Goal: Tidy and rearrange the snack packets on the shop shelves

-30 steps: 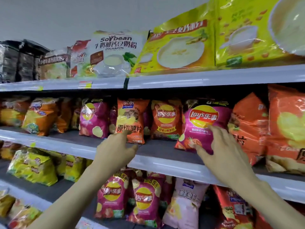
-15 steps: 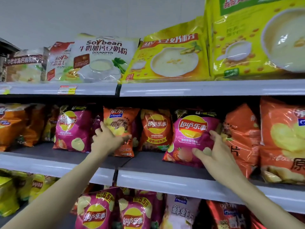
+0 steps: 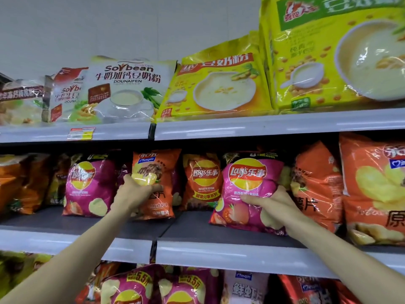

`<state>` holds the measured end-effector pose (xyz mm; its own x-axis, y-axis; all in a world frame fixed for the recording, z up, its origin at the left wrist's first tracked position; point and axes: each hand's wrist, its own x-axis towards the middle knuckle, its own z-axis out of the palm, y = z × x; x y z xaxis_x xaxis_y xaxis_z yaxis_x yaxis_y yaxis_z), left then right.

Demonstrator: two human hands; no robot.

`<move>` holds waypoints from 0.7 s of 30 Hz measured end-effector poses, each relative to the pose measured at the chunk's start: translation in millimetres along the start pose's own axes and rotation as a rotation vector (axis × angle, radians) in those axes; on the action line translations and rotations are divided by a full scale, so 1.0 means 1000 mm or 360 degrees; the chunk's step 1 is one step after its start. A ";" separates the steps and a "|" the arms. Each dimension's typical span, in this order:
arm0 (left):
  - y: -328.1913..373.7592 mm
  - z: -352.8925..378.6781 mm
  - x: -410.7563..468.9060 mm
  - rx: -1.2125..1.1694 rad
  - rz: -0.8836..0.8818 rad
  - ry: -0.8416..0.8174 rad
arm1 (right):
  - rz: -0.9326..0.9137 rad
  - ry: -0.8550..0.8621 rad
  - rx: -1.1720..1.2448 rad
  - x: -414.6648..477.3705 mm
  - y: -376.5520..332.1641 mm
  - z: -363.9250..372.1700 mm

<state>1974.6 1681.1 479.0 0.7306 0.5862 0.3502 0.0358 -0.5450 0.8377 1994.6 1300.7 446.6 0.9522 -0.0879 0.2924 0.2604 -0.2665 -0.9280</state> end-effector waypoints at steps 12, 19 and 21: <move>-0.006 -0.117 -0.047 -0.0232 0.0090 -0.0322 | -0.0142 -0.0306 0.0278 0.002 -0.027 0.112; -0.029 -0.176 -0.085 -0.0097 0.0137 -0.0328 | -0.0162 -0.0399 0.0198 0.011 -0.048 0.199; -0.041 -0.188 -0.094 -0.0071 0.0150 -0.0288 | -0.0224 -0.0386 0.0135 0.012 -0.056 0.217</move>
<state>1776.2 1761.1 490.9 0.8400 0.4142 0.3503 -0.0659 -0.5631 0.8238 2025.6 1522.8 452.2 0.9134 0.1793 0.3656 0.3955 -0.1776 -0.9011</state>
